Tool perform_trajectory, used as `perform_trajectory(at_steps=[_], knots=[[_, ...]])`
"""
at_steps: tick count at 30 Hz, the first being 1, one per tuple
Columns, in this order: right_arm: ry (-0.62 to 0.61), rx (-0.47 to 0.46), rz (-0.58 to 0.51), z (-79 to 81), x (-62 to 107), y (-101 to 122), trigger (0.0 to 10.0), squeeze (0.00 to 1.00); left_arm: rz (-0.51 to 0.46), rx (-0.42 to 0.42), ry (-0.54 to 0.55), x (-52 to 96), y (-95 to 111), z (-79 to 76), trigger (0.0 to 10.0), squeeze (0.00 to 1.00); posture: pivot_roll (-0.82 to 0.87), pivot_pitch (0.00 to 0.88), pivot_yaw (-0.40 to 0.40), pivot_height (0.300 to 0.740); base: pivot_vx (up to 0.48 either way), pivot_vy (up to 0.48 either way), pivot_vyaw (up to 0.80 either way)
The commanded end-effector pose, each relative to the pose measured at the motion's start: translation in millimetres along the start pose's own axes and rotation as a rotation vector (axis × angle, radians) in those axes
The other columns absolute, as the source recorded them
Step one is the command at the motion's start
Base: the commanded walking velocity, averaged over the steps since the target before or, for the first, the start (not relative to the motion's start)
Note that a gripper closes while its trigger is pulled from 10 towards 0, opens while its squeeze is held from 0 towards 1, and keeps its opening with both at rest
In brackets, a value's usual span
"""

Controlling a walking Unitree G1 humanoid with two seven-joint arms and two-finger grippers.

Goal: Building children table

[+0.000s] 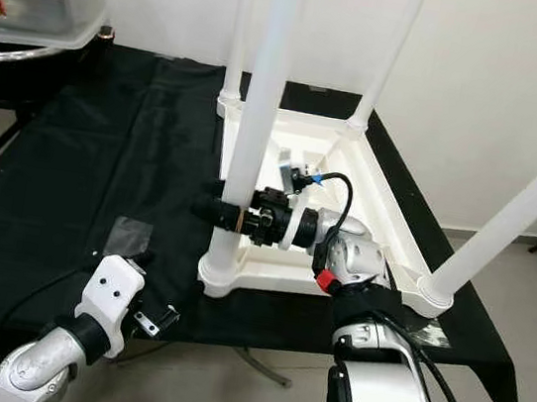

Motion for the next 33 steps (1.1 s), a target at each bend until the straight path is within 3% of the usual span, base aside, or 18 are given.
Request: perform_trajectory(at_steps=[1, 2, 3, 5, 7, 9, 13, 15, 16, 17, 19, 22, 25, 26, 27, 30, 31, 33], knots=[[0.011, -0.011, 0.048, -2.1, -8.9, -6, 0.0, 0.0, 0.002, 0.003, -0.004, 1.3, -1, -2.8, 10.0, 0.0, 0.1, 0.041, -0.11, 0.74, 0.0, 0.0, 0.0], [0.011, -0.011, 0.048, -2.1, -8.9, -6, 0.0, 0.0, 0.002, 0.003, -0.004, 1.3, -1, -2.8, 10.0, 0.0, 0.1, 0.041, -0.11, 0.74, 0.0, 0.0, 0.0], [-0.098, 0.036, 0.045, -10.3, -15.1, -5, 0.0, 0.0, 0.002, 0.003, -0.005, 1.1, -1, -3.0, 10.0, 0.0, 0.1, 0.042, -0.113, 0.74, 0.0, 0.0, 0.0], [-0.098, 0.036, 0.045, -10.3, -15.1, -5, 0.0, 0.0, 0.002, 0.003, -0.005, 1.1, -1, -3.0, 10.0, 0.0, 0.1, 0.042, -0.113, 0.74, 0.0, 0.0, 0.0], [-0.51, 0.158, -0.054, -35.1, -21.0, 9, 0.0, 0.0, 0.001, 0.003, -0.004, 0.8, 0, -3.4, 10.0, 0.0, 0.1, 0.044, -0.112, 0.74, 0.0, 0.0, 0.0], [-0.777, 0.168, -0.149, -46.6, -20.0, 17, 0.0, 0.0, 0.001, 0.005, -0.004, 0.7, 0, -3.1, 10.0, 0.0, 0.09, 0.047, -0.108, 0.74, 0.0, 0.0, 0.0], [-0.958, 0.184, -0.208, -49.2, -18.9, 16, 0.0, 0.0, 0.001, 0.006, -0.007, 0.6, 0, -2.8, 10.0, 0.0, 0.08, 0.05, -0.106, 0.74, 0.0, 0.0, 0.0], [-1.163, 0.235, -0.268, -47.1, -14.3, 14, 0.0, 0.0, 0.002, 0.006, -0.01, 0.5, 0, -2.7, 10.0, 0.0, 0.08, 0.05, -0.106, 0.74, 0.0, 0.0, 0.0], [-1.163, 0.235, -0.268, -47.1, -14.3, 14, 0.0, 0.0, 0.002, 0.006, -0.01, 0.5, 0, -2.7, 10.0, 0.0, 0.08, 0.05, -0.106, 0.74, 0.0, 0.0, 0.0], [-1.265, 0.221, -0.308, -44.0, -12.3, 10, 0.0, 0.0, 0.002, 0.006, -0.01, 0.2, 0, -2.5, 10.0, 0.0, 0.09, 0.052, -0.105, 0.74, 0.0, 0.0, 0.0], [-1.265, 0.221, -0.308, -44.0, -12.3, 10, 0.0, 0.0, 0.002, 0.006, -0.01, 0.2, 0, -2.5, 10.0, 0.0, 0.09, 0.052, -0.105, 0.74, 0.0, 0.0, 0.0], [-1.468, 0.15, -0.457, -24.1, -15.3, -2, 0.0, 0.0, 0.003, 0.005, -0.006, 0.3, 0, -2.1, 10.0, 0.0, 0.09, 0.055, -0.108, 0.74, 0.0, 0.0, 0.0], [-1.491, 0.146, -0.487, -20.6, -17.9, -4, 0.0, 0.0, 0.003, 0.006, -0.005, 0.3, 0, -1.9, 10.0, 0.0, 0.09, 0.055, -0.108, 0.74, 0.0, 0.0, 0.0], [-1.516, 0.154, -0.534, -18.4, -22.4, -3, 8.1, 0.0, 0.004, 0.006, -0.006, -0.2, 0, -2.0, 10.0, 0.0, 0.09, 0.055, -0.105, 0.74, 0.0, 0.0, 0.0], [-1.527, 0.149, -0.554, -18.5, -23.4, -2, 10.0, 0.0, 0.004, 0.007, -0.006, -0.3, 0, -1.9, 10.0, 0.0, 0.09, 0.055, -0.105, 0.74, 0.0, 0.0, 0.0], [-1.487, 0.174, -0.581, -17.6, -26.5, 1, 10.0, 0.0, 0.004, 0.008, -0.007, -0.3, 0, -2.0, 10.0, 0.0, 0.08, 0.056, -0.105, 0.74, 0.0, 0.0, 0.0], [-1.419, 0.2, -0.598, -14.9, -30.3, 5, 10.0, 1.0, 0.004, 0.008, -0.008, -0.5, 0, -1.9, 10.0, 0.0, 0.08, 0.056, -0.102, 0.74, 0.0, 0.0, 0.0], [-1.337, 0.286, -0.618, -9.5, -33.7, 12, 10.0, 1.0, 0.005, 0.007, -0.01, -0.7, -1, -1.8, 10.0, 0.0, 0.08, 0.054, -0.102, 0.74, 0.0, 0.0, 0.0]])
Point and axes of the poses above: a point about 5 cm out from each wrist's last joint towards the gripper, its own x axis pointing back from the gripper into the wrist, its own y axis along the axis of the wrist's last joint, z = x × y, the point moved 1 cm from there along -x, pointing out of the wrist towards the gripper, and after that the axes turned 11 degrees about -x, right-handed, at the moved point
